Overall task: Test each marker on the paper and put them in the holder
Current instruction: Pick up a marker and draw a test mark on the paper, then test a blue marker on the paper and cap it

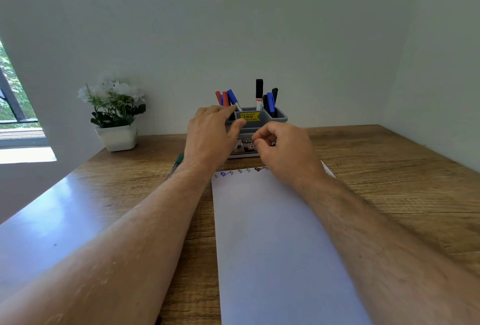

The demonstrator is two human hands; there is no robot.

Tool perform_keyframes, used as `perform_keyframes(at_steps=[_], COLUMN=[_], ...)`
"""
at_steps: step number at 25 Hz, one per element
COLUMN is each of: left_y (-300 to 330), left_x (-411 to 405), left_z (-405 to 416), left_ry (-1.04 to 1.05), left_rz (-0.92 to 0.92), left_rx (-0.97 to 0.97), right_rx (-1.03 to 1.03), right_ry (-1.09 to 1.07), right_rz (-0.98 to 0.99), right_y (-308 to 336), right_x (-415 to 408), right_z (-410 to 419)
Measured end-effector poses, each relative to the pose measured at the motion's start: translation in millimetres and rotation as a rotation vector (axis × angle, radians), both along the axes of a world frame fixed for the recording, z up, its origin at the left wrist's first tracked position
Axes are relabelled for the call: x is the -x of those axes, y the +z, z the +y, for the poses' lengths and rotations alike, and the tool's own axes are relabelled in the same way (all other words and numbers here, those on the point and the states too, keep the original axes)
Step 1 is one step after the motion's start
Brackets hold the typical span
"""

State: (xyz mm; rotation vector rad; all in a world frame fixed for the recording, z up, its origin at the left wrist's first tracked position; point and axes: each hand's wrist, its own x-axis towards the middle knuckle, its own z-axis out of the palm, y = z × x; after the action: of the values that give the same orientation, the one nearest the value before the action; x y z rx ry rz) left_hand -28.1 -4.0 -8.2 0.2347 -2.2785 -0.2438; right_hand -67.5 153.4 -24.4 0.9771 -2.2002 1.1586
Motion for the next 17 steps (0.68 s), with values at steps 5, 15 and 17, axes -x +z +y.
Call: perform_keyframes(at_steps=[5,15,17], left_y=[10.8,24.3,19.9], left_x=[-16.0,-61.7,-60.1], left_z=[0.2,-43.4,-40.2], left_ry=[-0.006,0.514,0.530], left_rz=[0.147,-0.383,-0.467], left_rx=[-0.093,-0.399,-0.410], right_rx=[-0.026,-0.086,-0.085], right_ry=[-0.005,0.010,0.013], right_rz=[-0.044,-0.066,-0.065], right_y=[2.6,4.2,4.2], right_x=[-2.3,-6.3,-6.8], right_z=[3.1,5.7,6.5])
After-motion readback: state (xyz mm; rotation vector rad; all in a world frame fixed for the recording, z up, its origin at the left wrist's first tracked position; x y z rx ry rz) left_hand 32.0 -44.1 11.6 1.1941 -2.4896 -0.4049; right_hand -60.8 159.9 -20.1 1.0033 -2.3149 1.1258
